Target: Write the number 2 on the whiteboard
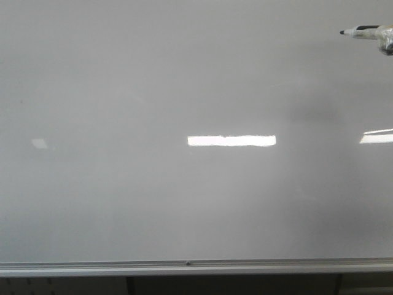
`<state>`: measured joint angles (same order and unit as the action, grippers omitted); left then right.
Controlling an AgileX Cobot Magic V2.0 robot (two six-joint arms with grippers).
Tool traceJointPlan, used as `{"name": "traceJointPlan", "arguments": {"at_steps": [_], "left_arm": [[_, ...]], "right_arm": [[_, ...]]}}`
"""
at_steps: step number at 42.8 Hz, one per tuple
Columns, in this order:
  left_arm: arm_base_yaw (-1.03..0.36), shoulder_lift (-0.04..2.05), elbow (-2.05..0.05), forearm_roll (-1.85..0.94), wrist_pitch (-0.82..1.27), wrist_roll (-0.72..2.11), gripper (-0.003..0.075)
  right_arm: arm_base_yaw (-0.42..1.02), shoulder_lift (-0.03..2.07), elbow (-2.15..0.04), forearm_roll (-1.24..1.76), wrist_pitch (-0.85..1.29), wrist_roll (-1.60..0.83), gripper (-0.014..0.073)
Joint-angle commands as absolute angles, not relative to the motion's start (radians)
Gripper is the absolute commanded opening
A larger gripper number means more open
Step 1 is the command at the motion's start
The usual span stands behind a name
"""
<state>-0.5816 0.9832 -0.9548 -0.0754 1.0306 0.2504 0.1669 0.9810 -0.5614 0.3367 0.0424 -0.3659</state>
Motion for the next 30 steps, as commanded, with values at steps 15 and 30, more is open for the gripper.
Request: {"name": "traceJointPlan", "arguments": {"at_steps": [15,30], "left_arm": [[-0.579,0.971,-0.977,-0.092,0.979,0.24,0.0492],[-0.579,0.971,-0.977,-0.092,0.979,0.24,0.0492]], "right_arm": [[0.239,1.146,-0.594,0.317,-0.354,-0.369,-0.0018],[0.238,1.257,-0.598,0.317,-0.406,-0.37,-0.0018]]}}
